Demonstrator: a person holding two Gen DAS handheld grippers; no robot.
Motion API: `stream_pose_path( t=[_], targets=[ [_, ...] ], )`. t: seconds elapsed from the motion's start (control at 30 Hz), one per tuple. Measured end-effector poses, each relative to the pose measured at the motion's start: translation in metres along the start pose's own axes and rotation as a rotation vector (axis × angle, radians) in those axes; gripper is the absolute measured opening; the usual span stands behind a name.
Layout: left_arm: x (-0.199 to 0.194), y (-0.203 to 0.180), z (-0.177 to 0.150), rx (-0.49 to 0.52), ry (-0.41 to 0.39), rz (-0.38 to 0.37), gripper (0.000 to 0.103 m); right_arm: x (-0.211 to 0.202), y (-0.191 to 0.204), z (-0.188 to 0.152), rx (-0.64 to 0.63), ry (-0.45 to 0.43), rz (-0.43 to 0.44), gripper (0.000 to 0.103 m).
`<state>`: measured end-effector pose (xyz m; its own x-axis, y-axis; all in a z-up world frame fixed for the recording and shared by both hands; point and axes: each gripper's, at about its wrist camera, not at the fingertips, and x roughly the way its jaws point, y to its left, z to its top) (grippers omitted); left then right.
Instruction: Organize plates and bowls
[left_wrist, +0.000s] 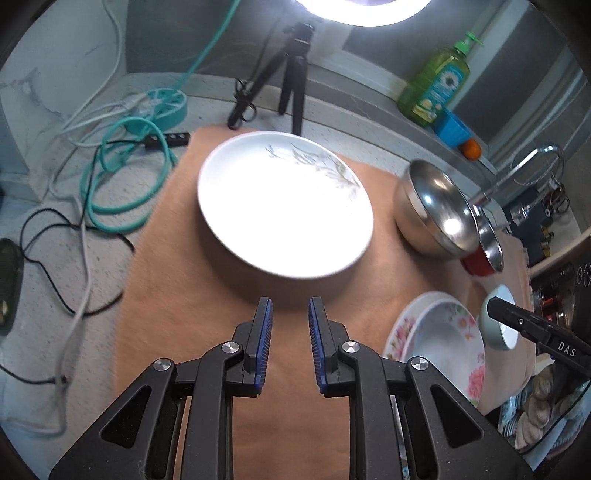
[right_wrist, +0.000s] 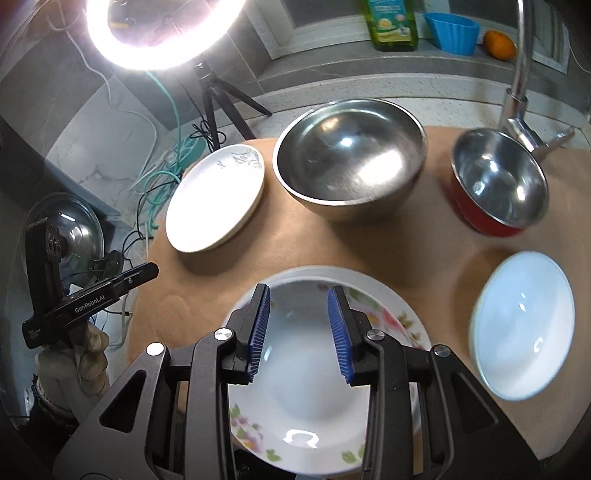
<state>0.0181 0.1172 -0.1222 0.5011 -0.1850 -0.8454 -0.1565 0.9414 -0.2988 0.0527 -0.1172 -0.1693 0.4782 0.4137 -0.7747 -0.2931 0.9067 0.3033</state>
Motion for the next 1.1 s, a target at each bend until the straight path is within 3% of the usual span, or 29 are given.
stream_pose_path(
  t=[0.3,0.57,1.1],
  targets=[
    [0.018,0.039,0.05,-0.023,-0.041,0.041,0.018,0.043,0.03,0.033,-0.001,0.01,0.006,0.034],
    [0.047,0.071,0.082,-0.073,-0.022,0.04,0.018,0.091,0.044,0.054,0.009,0.067,-0.029,0.034],
    [0.078,0.086,0.105,-0.082,0.028,-0.005,0.018,0.127,0.057,0.075,0.025,0.099,-0.064,0.034]
  ],
)
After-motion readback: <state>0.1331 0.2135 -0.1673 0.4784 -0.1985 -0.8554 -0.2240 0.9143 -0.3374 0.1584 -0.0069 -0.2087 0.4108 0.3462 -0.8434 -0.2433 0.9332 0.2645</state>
